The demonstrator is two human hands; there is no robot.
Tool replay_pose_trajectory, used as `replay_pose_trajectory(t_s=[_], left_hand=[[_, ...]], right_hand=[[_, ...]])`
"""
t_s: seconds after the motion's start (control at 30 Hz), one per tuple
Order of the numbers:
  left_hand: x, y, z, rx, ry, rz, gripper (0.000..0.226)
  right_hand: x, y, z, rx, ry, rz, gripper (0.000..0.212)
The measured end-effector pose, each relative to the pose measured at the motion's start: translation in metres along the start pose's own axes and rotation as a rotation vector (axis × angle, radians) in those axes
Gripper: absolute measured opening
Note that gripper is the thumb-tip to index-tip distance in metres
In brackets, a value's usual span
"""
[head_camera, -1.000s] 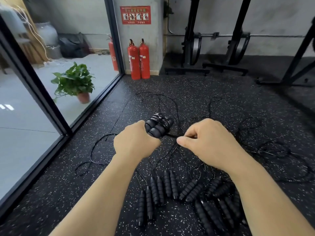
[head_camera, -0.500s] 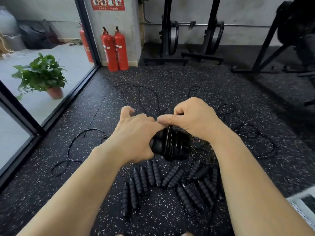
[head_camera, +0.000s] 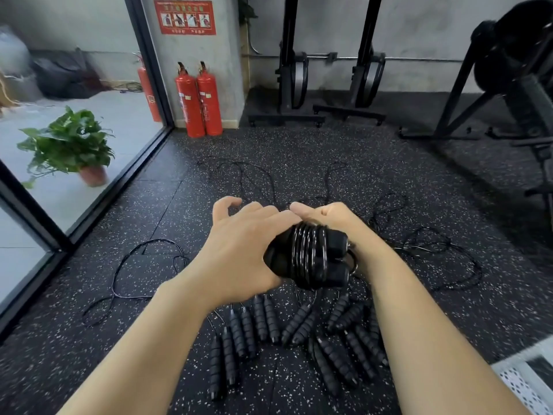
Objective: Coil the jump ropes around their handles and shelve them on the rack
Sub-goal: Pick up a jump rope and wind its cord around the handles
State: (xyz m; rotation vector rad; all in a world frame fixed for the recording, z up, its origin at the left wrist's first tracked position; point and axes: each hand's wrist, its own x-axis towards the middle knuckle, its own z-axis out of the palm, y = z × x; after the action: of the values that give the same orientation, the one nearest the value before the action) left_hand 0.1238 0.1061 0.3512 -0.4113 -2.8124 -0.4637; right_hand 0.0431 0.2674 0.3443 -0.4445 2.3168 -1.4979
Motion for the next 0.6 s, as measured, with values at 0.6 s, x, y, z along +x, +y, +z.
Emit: replay_pose_trajectory(t_s=[0.6], left_hand=[[0.008,-0.026,-0.003,-0.103,0.168,-0.640,0.035]], right_hand=[[-0.015,-0.020,0.067,0.269,0.193,-0.029,0.036]])
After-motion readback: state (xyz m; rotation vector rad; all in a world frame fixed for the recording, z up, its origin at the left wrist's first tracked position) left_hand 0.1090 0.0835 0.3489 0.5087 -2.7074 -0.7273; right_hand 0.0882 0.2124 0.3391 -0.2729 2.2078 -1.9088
